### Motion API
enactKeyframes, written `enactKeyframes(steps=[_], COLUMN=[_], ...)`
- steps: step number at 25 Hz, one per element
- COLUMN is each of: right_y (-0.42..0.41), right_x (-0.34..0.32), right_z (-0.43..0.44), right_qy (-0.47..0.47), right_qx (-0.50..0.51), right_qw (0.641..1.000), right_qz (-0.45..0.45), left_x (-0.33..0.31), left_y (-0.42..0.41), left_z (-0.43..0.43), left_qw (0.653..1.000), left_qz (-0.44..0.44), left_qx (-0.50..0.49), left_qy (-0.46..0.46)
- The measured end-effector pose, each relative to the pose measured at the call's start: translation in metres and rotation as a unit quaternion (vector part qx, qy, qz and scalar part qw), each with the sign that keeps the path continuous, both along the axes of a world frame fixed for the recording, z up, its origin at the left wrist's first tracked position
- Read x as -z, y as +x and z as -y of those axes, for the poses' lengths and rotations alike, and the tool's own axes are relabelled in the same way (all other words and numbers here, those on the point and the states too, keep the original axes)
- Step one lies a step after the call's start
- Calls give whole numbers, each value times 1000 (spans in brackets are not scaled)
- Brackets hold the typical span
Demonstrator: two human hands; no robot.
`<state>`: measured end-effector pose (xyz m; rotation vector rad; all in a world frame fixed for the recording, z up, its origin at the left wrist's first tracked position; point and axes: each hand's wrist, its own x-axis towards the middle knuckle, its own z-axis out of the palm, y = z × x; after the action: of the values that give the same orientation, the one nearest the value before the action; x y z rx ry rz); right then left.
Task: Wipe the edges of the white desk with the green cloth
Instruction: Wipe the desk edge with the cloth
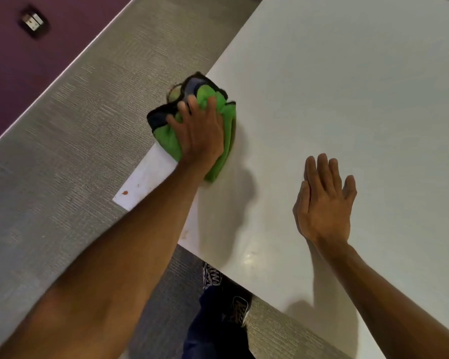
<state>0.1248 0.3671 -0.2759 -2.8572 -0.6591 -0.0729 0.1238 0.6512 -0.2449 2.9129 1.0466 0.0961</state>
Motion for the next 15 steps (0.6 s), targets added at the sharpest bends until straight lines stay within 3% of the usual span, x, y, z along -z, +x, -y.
enactKeyframes(steps=[3, 5, 7, 9, 11, 13, 15], right_y=[0, -1, -2, -2, -2, 0, 0], right_x=[-1, -2, -2, -3, -4, -5, -5], right_z=[0, 0, 0, 0, -1, -2, -2], right_qy=[0, 2, -1, -5, -1, 4, 7], right_qx=[4, 8, 7, 8, 7, 8, 8], right_qw=[1000, 1000, 1000, 1000, 1000, 1000, 1000], right_qz=[-6, -9, -21, -24, -25, -26, -19], left_x=[5, 4, 9, 8, 10, 8, 0], left_y=[5, -31, -83, -92, -56, -3, 33], left_z=[1, 40, 83, 78, 45, 6, -25], left_qw=[999, 991, 962, 934, 949, 984, 999], left_qz=[24, 50, 52, 34, 33, 30, 6], left_qx=[11, 111, 264, 356, 308, 164, 40], left_qy=[45, 61, 42, 29, 60, 69, 18])
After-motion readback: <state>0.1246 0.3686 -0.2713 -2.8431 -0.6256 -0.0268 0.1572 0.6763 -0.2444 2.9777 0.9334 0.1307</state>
